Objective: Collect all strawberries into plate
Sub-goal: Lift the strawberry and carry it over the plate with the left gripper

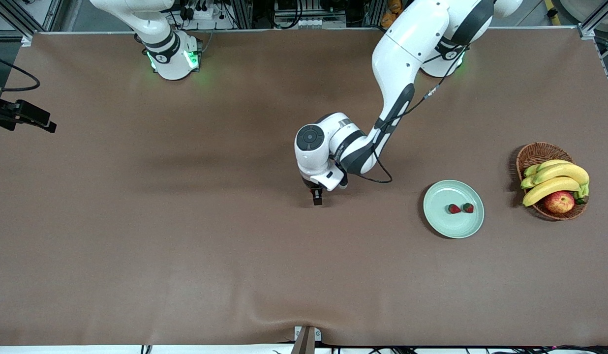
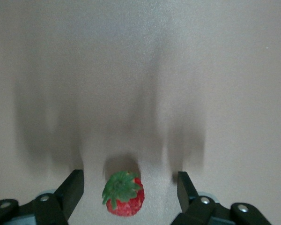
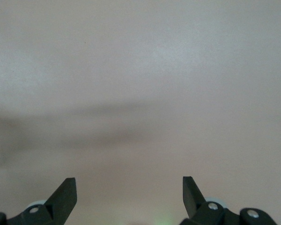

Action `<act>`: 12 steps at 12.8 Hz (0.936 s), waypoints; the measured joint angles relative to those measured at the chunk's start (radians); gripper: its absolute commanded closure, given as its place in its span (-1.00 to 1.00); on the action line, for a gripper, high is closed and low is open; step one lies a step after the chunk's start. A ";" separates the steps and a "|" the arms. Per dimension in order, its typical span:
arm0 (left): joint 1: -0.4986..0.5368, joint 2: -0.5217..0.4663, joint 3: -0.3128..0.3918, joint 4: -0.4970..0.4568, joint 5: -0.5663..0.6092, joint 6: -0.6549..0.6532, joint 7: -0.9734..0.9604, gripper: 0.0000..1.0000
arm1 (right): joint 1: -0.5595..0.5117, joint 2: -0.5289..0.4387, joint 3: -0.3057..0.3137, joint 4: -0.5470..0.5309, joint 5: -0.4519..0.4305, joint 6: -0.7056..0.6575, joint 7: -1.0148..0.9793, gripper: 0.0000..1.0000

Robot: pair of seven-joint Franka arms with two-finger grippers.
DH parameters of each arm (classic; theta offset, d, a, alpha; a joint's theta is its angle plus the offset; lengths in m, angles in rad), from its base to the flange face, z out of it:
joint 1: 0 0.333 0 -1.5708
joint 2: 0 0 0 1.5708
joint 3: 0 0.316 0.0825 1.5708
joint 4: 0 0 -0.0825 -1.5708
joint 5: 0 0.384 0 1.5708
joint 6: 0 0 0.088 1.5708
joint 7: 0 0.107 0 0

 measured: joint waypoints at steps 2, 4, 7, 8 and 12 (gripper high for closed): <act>0.000 0.000 -0.004 0.000 0.000 -0.006 0.003 0.59 | 0.000 0.000 0.000 0.000 0.000 0.000 0.000 -1.00; -0.002 -0.003 -0.006 0.005 0.000 -0.012 0.025 1.00 | 0.000 0.000 0.000 0.000 0.000 -0.001 0.000 -1.00; 0.006 -0.006 0.001 0.021 0.000 -0.002 0.058 1.00 | 0.000 0.002 0.000 -0.001 0.000 -0.001 0.000 -1.00; 0.021 -0.015 0.003 0.032 0.001 -0.001 0.073 1.00 | 0.000 0.002 0.000 -0.001 0.000 -0.001 0.000 -1.00; 0.125 -0.129 -0.019 0.046 -0.010 -0.041 0.218 1.00 | 0.000 0.002 0.000 -0.002 0.000 -0.003 0.000 -1.00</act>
